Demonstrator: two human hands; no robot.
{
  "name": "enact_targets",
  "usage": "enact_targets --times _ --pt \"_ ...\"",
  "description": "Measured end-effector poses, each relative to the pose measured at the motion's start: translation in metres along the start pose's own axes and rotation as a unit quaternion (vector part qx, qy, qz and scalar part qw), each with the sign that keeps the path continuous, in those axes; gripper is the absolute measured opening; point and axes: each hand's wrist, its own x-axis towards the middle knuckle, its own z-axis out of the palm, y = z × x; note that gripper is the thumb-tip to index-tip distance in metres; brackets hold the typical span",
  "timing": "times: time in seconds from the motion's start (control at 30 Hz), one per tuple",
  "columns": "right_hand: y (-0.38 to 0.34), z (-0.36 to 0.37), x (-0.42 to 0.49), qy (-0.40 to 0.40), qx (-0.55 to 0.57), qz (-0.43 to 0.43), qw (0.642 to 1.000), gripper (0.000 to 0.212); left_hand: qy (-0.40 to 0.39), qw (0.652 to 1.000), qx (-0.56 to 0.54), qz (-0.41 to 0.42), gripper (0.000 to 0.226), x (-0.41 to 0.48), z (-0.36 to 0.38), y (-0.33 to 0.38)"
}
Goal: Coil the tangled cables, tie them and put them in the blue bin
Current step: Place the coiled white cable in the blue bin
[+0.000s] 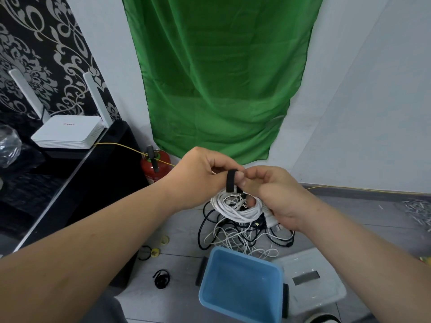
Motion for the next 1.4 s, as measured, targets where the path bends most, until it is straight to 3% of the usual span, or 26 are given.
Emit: enact_targets --times 0.27,0.4,0.53,0.7,0.83,0.97,1.4 --pt "-0.005 0.0 0.003 0.013 0.152 0.061 0.986 0.015 0.002 0.999 0.009 0.045 0.008 -0.004 0.01 -0.001" --pt "-0.004 0.001 0.006 0.021 0.177 0.073 0.981 0.019 0.014 0.982 0.152 0.109 0.004 -0.002 0.018 -0.012" --pt "-0.004 -0.001 0.007 0.041 0.146 0.06 0.987 0.017 0.014 0.953 0.252 0.166 0.019 0.0 0.014 -0.014" --pt "0.004 0.001 0.007 0.064 0.096 0.024 0.993 0.017 -0.034 0.939 0.293 0.178 0.034 -0.002 0.011 -0.008" --pt "0.006 0.003 0.006 0.07 0.071 -0.013 0.995 0.014 -0.007 0.941 0.284 0.184 0.028 -0.002 0.013 -0.005" --pt "0.005 0.007 0.002 0.068 0.031 -0.028 0.997 0.014 -0.009 0.947 0.27 0.175 0.005 0.004 0.01 -0.008" --pt "0.002 0.015 -0.007 0.043 -0.064 -0.044 0.996 0.027 -0.026 0.942 0.31 0.125 0.039 0.005 0.012 -0.005"
